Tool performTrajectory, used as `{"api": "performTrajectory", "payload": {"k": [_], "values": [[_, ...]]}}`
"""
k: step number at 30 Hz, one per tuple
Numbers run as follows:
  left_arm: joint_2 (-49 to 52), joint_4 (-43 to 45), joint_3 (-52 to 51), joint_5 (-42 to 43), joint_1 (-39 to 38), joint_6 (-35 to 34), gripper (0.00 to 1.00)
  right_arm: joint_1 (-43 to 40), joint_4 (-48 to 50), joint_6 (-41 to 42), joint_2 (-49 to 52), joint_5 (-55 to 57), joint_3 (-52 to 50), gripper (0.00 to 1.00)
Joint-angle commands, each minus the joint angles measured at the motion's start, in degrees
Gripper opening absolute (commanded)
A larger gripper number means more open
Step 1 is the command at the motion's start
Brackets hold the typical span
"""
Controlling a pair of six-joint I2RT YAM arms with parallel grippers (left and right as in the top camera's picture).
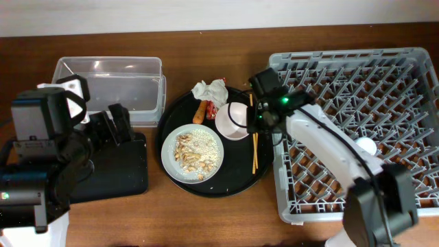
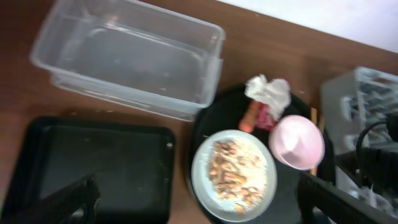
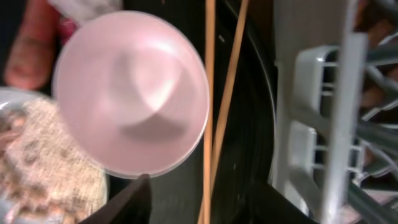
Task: Sort waste into correct bins and load items into the dishwasher rack
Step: 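Move the right gripper to the pink bowl and grasp it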
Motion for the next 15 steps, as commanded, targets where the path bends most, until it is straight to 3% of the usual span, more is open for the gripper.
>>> {"api": "performTrajectory", "payload": {"k": [1, 5, 10, 15], "values": [[0.13, -0.07, 0.57, -4.24, 0.15, -1.20, 0.99, 0.28, 2.73, 2.71, 3.93, 1.79, 0.09, 0.43], [0.22, -0.17, 0.57, -4.26, 0.15, -1.20, 0.99, 0.28, 5.60, 3.98, 8.22, 1.95, 0.09, 0.39], [0.20, -1.11, 0.57, -4.26, 0.15, -1.18, 0.99, 0.28, 6.78, 3.96, 10.23, 0.46, 0.11, 0.17], [0.20, -1.14, 0.57, -4.26, 0.15, -1.18, 0.99, 0.02, 6.78, 3.96, 10.19, 0.48, 0.11, 0.17]]}}
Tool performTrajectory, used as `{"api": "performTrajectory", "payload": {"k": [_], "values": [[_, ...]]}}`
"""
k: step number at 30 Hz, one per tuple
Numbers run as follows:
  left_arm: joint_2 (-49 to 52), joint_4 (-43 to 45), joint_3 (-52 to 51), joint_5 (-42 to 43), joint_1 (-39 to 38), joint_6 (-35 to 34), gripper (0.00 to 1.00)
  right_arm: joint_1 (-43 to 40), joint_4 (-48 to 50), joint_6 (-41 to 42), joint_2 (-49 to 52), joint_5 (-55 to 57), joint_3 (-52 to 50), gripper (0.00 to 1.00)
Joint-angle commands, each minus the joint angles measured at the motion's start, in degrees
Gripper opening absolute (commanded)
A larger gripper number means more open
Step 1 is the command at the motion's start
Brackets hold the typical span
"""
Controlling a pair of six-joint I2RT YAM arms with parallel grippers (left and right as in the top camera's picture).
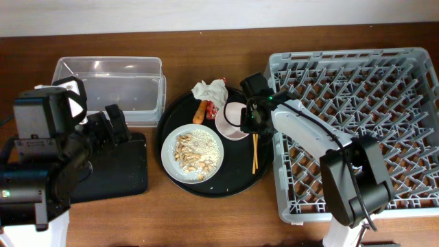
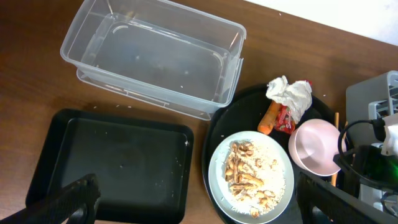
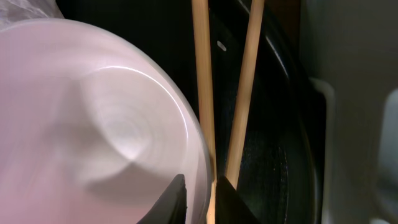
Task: Sort waste into correct bins and load items into the dishwasher rack
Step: 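Move the right gripper to the pink bowl and grasp it, then lift the pink bowl and place it in the rack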
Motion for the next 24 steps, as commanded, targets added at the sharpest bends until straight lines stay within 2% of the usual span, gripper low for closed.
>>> {"api": "performTrajectory", "payload": {"k": [1, 2, 7, 14, 17, 20, 24], "values": [[-0.02, -0.07, 0.57, -0.83, 0.15, -0.74, 0.99, 0.04, 0.17, 0.52, 0.13, 0.13, 0.11, 0.12], [-0.02, -0.07, 0.57, -0.83, 0.15, -0.74, 0.99, 0.04, 0.20, 0.55, 0.13, 0.15, 0.11, 0.05], [-0.02, -0.07, 0.57, -0.83, 0.15, -0.74, 0.99, 0.04, -1.84, 0.13, -1.33, 0.28, 1.42, 0.04], [-0.02, -0.07, 0.57, -0.83, 0.15, -0.76, 0.99, 0.04, -8.55, -6.45, -13.49, 1.07, 10.32, 0.04], [-0.02, -0.07, 0.57, -0.83, 0.15, -0.74, 0.99, 0.04, -12.48, -6.38, -19.58, 11.30, 11.61, 0.04], [-0.02, -0.07, 0.57, -0.83, 0.15, -0.76, 0.99, 0.04, -17.79, -5.99, -25.59, 30.38, 11.61, 0.04], [-0.02, -0.07, 0.57, -0.83, 0.15, -0.74, 0.99, 0.04, -21.18, -6.19, -28.74, 54.38, 11.58, 0.04]]}}
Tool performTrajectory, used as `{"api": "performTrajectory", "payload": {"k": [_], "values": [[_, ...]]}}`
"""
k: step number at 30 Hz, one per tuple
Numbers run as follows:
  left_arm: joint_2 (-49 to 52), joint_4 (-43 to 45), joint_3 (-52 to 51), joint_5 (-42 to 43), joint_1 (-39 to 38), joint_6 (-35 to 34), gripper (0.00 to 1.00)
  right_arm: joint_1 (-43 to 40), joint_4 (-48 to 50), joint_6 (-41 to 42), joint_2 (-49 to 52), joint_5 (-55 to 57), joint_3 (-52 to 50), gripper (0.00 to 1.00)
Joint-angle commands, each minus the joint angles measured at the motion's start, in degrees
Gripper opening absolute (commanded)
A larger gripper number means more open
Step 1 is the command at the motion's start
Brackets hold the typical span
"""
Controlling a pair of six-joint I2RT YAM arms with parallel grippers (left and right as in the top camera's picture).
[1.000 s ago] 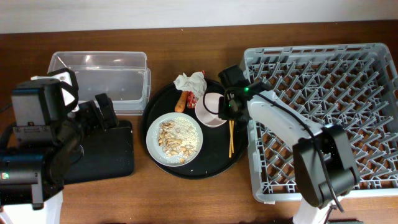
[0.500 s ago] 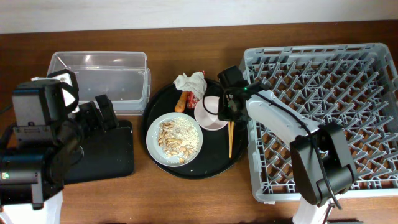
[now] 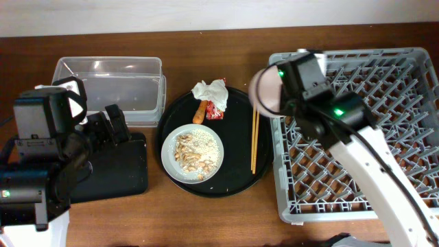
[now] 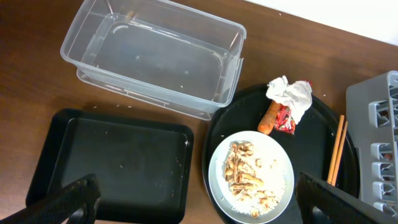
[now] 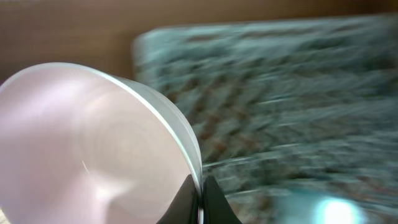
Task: Sort waste into correct bins and load items into the dishwasher rack
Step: 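Lift the pink bowl and place it in the rack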
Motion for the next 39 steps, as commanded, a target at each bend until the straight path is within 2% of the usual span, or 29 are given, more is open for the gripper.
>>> {"api": "performTrajectory", "payload": {"k": [1, 6, 11, 17, 33, 39], "values": [[-0.02, -0.04, 0.57, -0.81, 0.15, -0.74, 0.99, 0.04, -0.92, -1.68, -0.35, 29.11, 0.22, 0.04], [-0.02, -0.07, 0.57, -0.81, 0.15, -0.74, 0.99, -2.25, -0.72, -6.73, 2.80, 38.05, 0.20, 0.04], [-0.02, -0.07, 0.57, -0.81, 0.15, -0.74, 0.99, -9.33, 0.72, -6.88, 10.62, 42.84, 0.17, 0.04], [-0.02, -0.07, 0.57, -0.81, 0.15, -0.74, 0.99, -13.79, 0.50, -7.08, 18.40, 45.40, 0.17, 0.04], [-0.02, -0.09, 0.57, -0.81, 0.15, -0.76, 0.99, -14.21, 2.12, -9.51, 32.57, 46.64, 0.17, 0.04], [-0.02, -0.09, 0.57, -0.81, 0.15, -0.74, 0.99, -8.28, -2.16, -9.42, 32.61, 40.28, 0.17, 0.04]]}}
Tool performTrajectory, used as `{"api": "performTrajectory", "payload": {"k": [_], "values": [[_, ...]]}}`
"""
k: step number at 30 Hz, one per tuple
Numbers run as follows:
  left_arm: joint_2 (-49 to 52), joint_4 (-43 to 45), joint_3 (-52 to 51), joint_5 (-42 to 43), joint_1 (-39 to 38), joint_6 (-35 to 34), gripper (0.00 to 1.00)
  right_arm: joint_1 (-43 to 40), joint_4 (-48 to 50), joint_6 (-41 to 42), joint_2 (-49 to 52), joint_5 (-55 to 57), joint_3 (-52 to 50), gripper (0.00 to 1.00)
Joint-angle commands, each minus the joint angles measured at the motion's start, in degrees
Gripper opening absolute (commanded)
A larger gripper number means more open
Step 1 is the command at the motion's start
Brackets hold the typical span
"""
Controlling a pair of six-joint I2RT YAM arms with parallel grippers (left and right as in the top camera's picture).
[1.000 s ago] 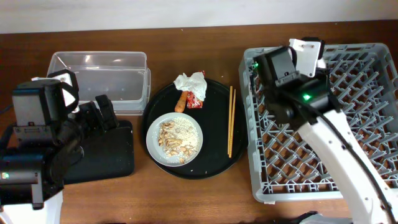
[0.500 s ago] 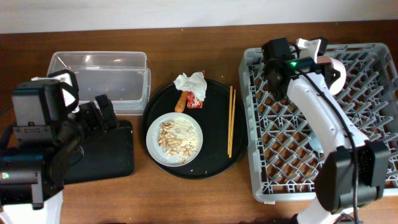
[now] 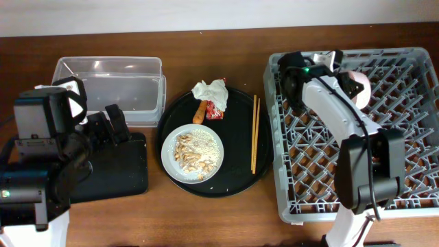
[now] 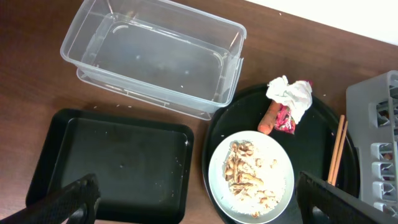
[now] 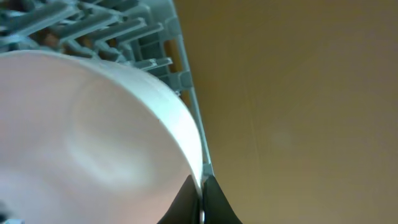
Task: Sort waste into correct bins and load items into the dishwasher rack
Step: 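Lift the pink bowl and place it in the rack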
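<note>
My right gripper [image 5: 200, 200] is shut on the rim of the pink bowl [image 5: 93, 143]. It holds the bowl [image 3: 359, 86] tipped on edge over the back of the grey dishwasher rack [image 3: 384, 171]. A pair of wooden chopsticks [image 3: 254, 134] lies on the round black tray [image 3: 236, 180], beside a white plate of food scraps [image 3: 193, 152]. A crumpled tissue [image 3: 210, 90], a red wrapper [image 3: 218, 109] and an orange stick of food [image 3: 199, 111] lie at the tray's back. My left gripper [image 4: 196, 208] hangs open above the table's left side, holding nothing.
A clear plastic bin [image 3: 110, 86] stands at the back left. A black rectangular bin [image 4: 118, 158] sits in front of it, under my left arm. Brown table shows around the tray and behind the rack.
The right gripper has carried the pink bowl from above the rack's back left corner to further right over the rack's back rows. The left arm has not moved.
The right gripper stood open over the pink bowl on the black tray. Then its fingers were at the bowl's rim beside the chopsticks. Then it held the bowl clear of the tray, and now over the rack. The left gripper stayed open throughout.
</note>
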Motion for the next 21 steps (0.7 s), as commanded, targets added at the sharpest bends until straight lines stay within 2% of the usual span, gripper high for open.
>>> {"api": "performTrajectory", "payload": {"k": [1, 3, 4, 5, 6, 7, 8, 10, 11, 17, 18, 19, 21], "values": [[-0.02, -0.07, 0.57, -0.81, 0.15, -0.74, 0.99, 4.68, -1.92, 0.09, 1.49, -5.55, 0.20, 0.04], [-0.02, -0.07, 0.57, -0.81, 0.15, -0.74, 0.99, 7.04, -3.65, 0.09, 1.49, -5.27, 0.22, 0.04], [-0.02, -0.09, 0.57, -0.81, 0.15, -0.74, 0.99, 7.93, -4.79, 0.09, 1.46, -5.11, 0.26, 0.18], [-0.02, -0.07, 0.57, -0.81, 0.15, -0.74, 0.99, 8.68, -6.05, 0.13, 1.25, -5.11, 0.39, 0.38], [-0.02, -0.09, 0.57, -0.81, 0.15, -0.74, 0.99, 9.35, -7.72, 0.94, 0.98, -5.40, 0.66, 0.69], [-0.02, -0.09, 0.57, -0.81, 0.15, -0.74, 0.99, 10.12, -10.47, 3.89, 0.42, -6.05, 1.51, 0.87], [-0.02, -0.07, 0.57, -0.81, 0.15, -0.74, 0.99, 10.95, -15.56, 9.20, -0.66, -8.37, 3.63, 0.97], [-0.02, -0.09, 0.57, -0.81, 0.15, -0.74, 0.99, 11.76, -24.15, 17.20, -2.91, -14.40, 8.59, 0.98], [-0.02, -0.09, 0.57, -0.81, 0.15, -0.74, 0.99, 12.07, -26.05, 18.56, -3.85, -16.85, 10.43, 0.98], [-0.02, -0.07, 0.57, -0.81, 0.15, -0.74, 0.99, 12.59, -23.80, 17.22, -8.50, -49.00, 17.92, 0.97], [-0.02, -0.09, 0.57, -0.81, 0.15, -0.74, 0.99, 12.59, -22.71, 16.17, -8.50, -54.73, 17.90, 0.91], [-0.02, -0.09, 0.57, -0.81, 0.15, -0.74, 0.99, 12.59, -21.73, 15.50, -8.37, -60.15, 17.77, 0.81], [-0.02, -0.09, 0.57, -0.81, 0.15, -0.74, 0.99, 12.90, -19.28, 15.32, -7.78, -68.30, 16.55, 0.47]]}}
